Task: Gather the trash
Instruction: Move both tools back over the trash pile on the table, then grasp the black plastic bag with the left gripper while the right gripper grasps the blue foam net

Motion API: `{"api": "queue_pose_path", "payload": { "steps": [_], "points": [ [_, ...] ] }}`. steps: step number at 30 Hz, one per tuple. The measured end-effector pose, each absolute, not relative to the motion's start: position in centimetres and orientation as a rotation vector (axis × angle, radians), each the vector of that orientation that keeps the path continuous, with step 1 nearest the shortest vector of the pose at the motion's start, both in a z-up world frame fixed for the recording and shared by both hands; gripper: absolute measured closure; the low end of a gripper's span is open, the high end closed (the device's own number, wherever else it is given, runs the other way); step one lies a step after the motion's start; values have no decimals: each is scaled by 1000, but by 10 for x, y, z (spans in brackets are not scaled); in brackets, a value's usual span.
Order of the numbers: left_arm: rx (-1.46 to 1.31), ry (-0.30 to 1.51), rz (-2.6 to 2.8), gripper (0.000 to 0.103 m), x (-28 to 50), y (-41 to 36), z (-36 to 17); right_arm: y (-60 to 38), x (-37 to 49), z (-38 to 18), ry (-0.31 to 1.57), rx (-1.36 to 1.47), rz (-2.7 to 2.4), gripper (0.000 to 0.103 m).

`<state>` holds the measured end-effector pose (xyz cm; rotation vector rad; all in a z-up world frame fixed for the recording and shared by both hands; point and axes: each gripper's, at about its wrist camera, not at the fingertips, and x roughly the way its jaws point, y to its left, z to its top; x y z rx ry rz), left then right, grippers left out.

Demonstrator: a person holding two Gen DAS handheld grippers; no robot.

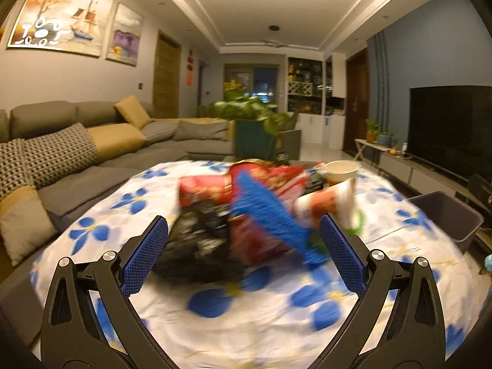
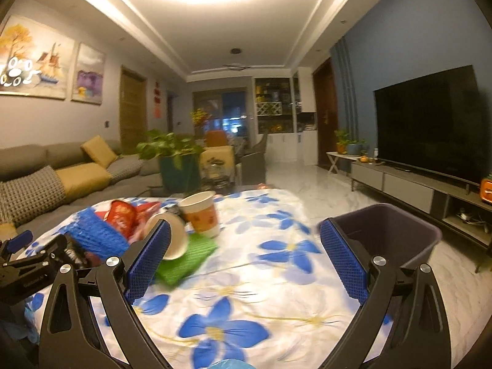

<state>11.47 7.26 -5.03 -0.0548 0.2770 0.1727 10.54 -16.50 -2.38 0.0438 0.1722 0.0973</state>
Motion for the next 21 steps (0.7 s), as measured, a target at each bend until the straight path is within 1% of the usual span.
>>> {"api": "queue_pose_path", "payload": {
  "steps": [4,12,14,17,18,19,20,21],
  "points": [
    [-73,288,200,6,116,95,-61,-133,112,-29,187,30,174,9],
    [-76,338,183,6,132,115,-76,-81,123,-40,211,-15,283,9],
    [-72,353,166,7,139,119,-81,-72,125,-43,219,-23,305,9],
    [-87,413,139,24,152,124,-89,-62,129,-47,229,-37,325,9],
    [-103,443,129,34,158,127,-93,-59,131,-47,232,-40,330,9],
    [-116,463,122,42,162,130,-95,-56,132,-48,236,-44,335,9],
    [-123,469,123,46,164,133,-97,-52,134,-49,238,-47,338,9],
    [-125,465,129,56,164,134,-99,-49,136,-51,244,-50,342,9]
  ]
}}
